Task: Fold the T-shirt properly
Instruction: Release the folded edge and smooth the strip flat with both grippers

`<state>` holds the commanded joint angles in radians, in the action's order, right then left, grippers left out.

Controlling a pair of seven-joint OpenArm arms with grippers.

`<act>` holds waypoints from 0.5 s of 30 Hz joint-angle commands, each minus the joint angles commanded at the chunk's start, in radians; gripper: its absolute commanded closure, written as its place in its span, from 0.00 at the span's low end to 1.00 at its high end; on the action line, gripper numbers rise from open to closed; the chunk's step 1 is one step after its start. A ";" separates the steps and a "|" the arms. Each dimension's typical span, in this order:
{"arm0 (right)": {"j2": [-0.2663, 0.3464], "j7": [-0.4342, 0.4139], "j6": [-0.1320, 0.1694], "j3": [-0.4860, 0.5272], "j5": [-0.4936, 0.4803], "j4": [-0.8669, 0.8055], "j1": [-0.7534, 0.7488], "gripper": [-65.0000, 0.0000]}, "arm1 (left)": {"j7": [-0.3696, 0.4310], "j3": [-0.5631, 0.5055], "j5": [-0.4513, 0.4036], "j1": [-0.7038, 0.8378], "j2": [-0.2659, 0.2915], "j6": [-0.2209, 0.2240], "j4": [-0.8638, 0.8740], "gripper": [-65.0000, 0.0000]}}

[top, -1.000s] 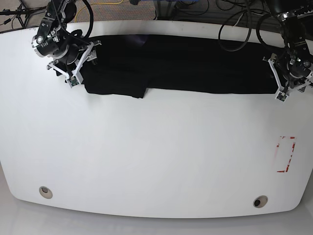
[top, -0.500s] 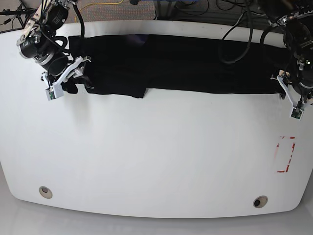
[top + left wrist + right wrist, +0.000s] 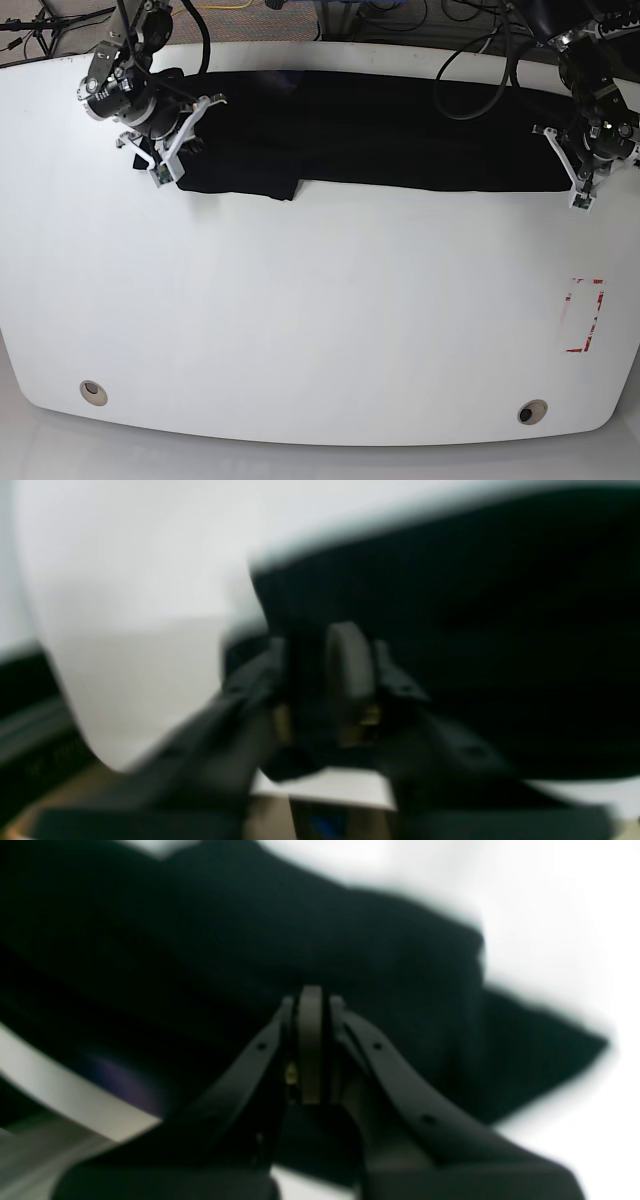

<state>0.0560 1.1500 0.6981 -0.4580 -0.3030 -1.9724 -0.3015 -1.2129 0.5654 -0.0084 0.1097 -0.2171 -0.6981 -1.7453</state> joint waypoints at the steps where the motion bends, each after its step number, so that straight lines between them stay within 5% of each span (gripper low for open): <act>1: 0.002 -0.012 0.000 0.000 0.021 0.008 -0.006 0.96 | 0.000 0.000 0.005 0.011 -0.009 0.000 0.011 0.92; 15: 0.141 -0.189 0.000 0.005 0.091 0.315 0.075 0.96 | 0.106 -0.078 0.005 -0.026 -0.026 0.000 0.153 0.87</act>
<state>0.1972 0.9613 0.6981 -0.4534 -0.2125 -1.6579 -0.2263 -1.1070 0.4872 -0.0038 0.0836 -0.2432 -0.6981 -1.5919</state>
